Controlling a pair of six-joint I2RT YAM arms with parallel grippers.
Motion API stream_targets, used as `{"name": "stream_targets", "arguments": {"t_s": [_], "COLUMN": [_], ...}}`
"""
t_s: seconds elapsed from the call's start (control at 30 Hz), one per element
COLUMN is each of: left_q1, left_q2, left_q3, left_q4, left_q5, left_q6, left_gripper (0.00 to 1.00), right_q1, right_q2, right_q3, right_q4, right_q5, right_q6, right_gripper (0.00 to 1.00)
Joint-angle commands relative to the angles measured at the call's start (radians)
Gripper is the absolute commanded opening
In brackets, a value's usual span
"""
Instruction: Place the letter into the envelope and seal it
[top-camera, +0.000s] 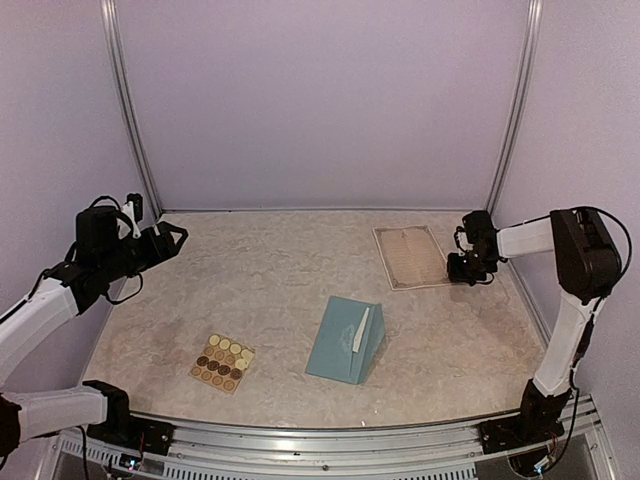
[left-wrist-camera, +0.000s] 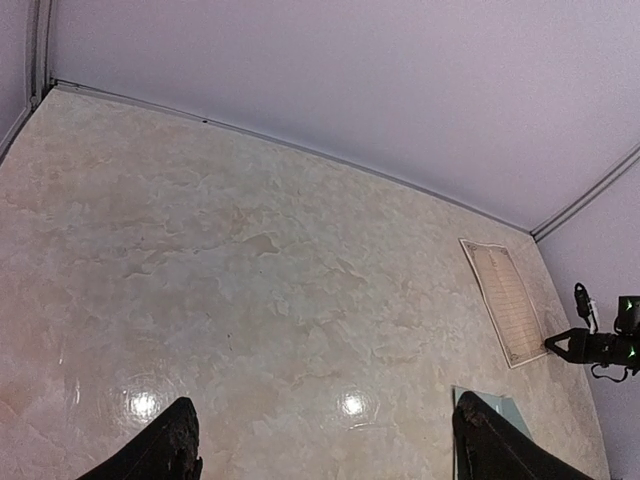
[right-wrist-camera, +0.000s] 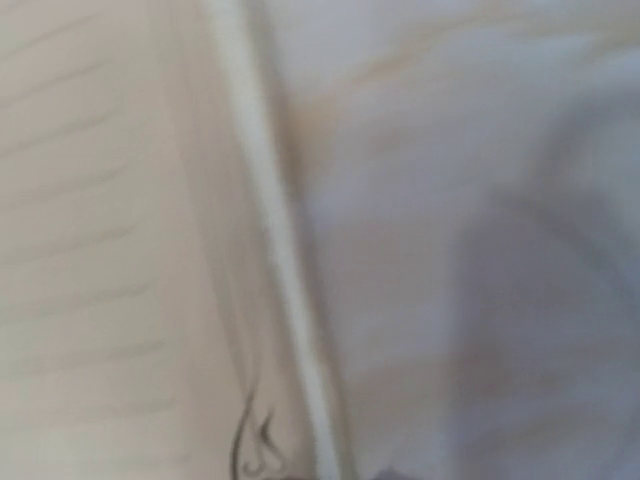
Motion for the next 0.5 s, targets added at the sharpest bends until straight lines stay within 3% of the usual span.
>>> {"name": "stream_targets", "arguments": {"t_s": [0.0,0.17,0.27,0.47], "left_q1": [-0.004,-0.063,-0.143,-0.335], "left_q2": [-0.001,0.012,0.049,0.224], "left_q3": [-0.018,-0.027,-0.022,0.058], "left_q4": [0.034,0.058,0.104,0.267], "left_q5": [0.017,0.005,-0.017,-0.06], "left_q6": [0.005,-0.008,-0.041,-0.11], "left_gripper": [0.83,0.83,0.83,0.82], "right_q1": [0.091,0.136,0.117,0.041], "right_q2": [-0.05,-0.112,-0.145,-0.121], "right_q3": [-0.06,-0.1,-0.084,-0.027], "right_q4": [-0.067,-0.063,-0.075,-0.037], "right_q5": [-0.114,-0.183,-0.163,-0.274], "right_q6": [-0.017,0.018,0.034,0.064], "right_gripper": [0.16,0.19,0.27,0.45]}}
